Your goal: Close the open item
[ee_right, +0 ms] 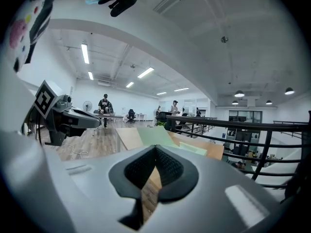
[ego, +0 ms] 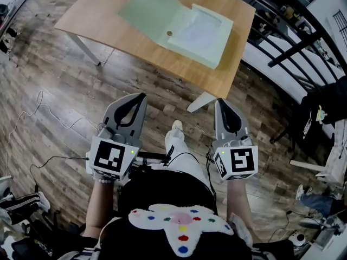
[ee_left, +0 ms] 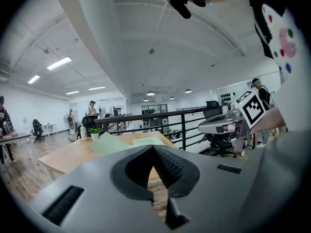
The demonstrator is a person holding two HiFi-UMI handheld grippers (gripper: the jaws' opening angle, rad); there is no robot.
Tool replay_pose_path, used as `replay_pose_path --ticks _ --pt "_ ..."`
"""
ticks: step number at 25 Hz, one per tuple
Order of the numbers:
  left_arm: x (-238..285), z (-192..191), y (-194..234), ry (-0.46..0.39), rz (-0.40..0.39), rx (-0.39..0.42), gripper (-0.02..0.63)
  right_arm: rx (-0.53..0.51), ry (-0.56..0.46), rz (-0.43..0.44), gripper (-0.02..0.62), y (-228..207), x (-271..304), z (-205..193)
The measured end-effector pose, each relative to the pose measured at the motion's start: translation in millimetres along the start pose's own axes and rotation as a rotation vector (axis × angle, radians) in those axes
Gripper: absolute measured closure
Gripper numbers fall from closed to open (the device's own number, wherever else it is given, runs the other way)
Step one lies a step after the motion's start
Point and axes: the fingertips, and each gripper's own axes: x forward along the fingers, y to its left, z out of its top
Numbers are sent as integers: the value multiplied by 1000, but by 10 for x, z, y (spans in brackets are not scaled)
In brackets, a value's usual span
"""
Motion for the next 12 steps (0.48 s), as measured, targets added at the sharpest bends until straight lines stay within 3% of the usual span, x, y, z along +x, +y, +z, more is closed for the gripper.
replay_pose_path --ticks 12 --pt "1021 243 434 23 71 -18 601 -8 16 71 588 -731 993 105"
